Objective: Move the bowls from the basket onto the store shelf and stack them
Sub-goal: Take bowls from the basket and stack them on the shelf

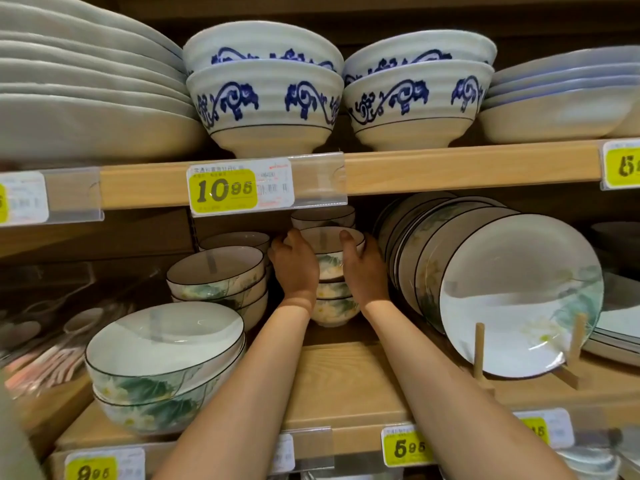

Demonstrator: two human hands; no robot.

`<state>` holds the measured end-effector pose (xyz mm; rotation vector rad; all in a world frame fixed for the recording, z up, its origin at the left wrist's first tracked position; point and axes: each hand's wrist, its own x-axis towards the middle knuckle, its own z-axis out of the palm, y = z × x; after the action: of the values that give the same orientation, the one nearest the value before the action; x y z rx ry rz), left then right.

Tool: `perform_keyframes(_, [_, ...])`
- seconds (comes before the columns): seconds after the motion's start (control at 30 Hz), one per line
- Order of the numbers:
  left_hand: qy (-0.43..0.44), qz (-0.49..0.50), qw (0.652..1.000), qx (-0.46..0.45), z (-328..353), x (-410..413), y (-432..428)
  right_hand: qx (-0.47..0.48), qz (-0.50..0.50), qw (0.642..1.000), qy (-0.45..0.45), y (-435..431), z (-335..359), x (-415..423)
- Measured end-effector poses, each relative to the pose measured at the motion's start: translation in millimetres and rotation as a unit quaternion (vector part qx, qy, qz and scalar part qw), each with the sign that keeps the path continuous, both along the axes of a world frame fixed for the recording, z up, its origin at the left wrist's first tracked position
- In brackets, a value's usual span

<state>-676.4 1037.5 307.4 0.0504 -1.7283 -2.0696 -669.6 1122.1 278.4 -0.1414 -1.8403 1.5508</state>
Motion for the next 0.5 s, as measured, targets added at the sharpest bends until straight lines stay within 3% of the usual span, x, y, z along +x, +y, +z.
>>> perform_keyframes(0.5, [-0.015, 0.040, 0.998, -0.054, -16, -15, 5, 0.025, -0.036, 0.999, -0.019, 1, -14, -3])
